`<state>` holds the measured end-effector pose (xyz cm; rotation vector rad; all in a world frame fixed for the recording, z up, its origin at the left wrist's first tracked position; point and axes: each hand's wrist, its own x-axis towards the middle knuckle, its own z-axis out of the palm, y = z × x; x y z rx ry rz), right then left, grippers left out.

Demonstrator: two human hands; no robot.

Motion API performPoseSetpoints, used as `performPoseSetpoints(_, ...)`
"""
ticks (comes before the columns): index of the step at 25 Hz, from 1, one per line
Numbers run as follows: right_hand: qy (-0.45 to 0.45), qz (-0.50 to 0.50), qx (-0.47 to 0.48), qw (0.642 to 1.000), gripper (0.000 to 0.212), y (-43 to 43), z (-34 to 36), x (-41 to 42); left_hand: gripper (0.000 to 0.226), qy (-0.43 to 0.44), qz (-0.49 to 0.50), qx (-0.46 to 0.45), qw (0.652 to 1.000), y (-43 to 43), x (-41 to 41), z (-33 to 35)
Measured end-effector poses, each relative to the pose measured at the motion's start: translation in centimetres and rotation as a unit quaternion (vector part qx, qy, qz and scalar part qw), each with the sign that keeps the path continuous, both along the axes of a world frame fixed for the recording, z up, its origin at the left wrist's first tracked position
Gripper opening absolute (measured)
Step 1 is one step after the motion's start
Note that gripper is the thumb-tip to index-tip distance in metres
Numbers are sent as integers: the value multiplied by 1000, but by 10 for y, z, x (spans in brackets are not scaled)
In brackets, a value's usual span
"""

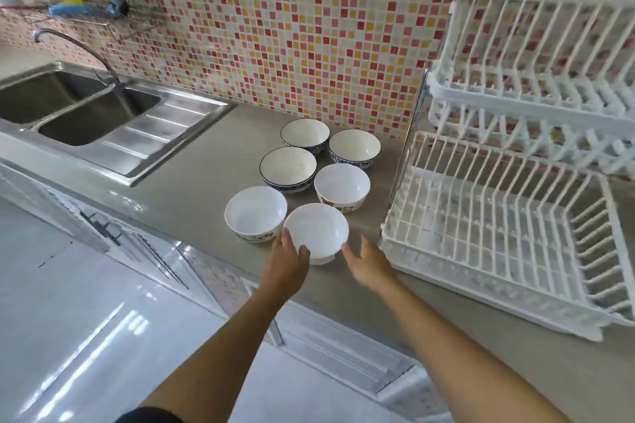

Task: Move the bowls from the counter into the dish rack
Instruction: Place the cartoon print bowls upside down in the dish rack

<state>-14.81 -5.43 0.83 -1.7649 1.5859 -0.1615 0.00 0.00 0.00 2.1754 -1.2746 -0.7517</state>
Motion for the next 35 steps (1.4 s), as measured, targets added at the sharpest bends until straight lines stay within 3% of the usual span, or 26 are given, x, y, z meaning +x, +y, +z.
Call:
performPoseSetpoints(2,-19,-30,53,998,70,-8,-12,17,61,54,67,-12,996,-9,4,-13)
performPoseSetpoints(6,-97,-87,119,984,52,-4,-32,41,62,82,66,30,994,-17,3,-24)
performPoseSetpoints(10,-112,-99,58,987,40,0,-23,37,72,92,29,17,995,-17,15,-20)
performPoseSetpoints(13,-36,-6,-32,999,45,8,16,20,73,50,-23,1,998,-21,31,0)
performPoseSetpoints(16,73,102,-127,984,61,23,72,14,59,-6,-110,-61,992,-31,49,44)
performPoseSetpoints(18,77,109,-212,968,63,33,108,14,44,-6,-163,-129,978,-38,58,81)
performPoseSetpoints(22,10,49,-377,925,60,48,183,15,40,2,-169,-317,933,-43,61,163)
performPoseSetpoints(27,-34,-3,-524,851,61,42,279,-13,50,53,-209,-524,824,-44,30,253)
performPoseSetpoints(29,-33,-20,-591,806,58,35,304,-34,57,91,-293,-517,799,-52,17,276)
performPoseSetpoints(32,5,-35,-675,737,54,20,327,-74,60,99,-373,-466,796,-76,-16,305)
performPoseSetpoints(35,33,-39,-703,709,54,-2,337,-116,62,90,-382,-473,789,-108,-63,330)
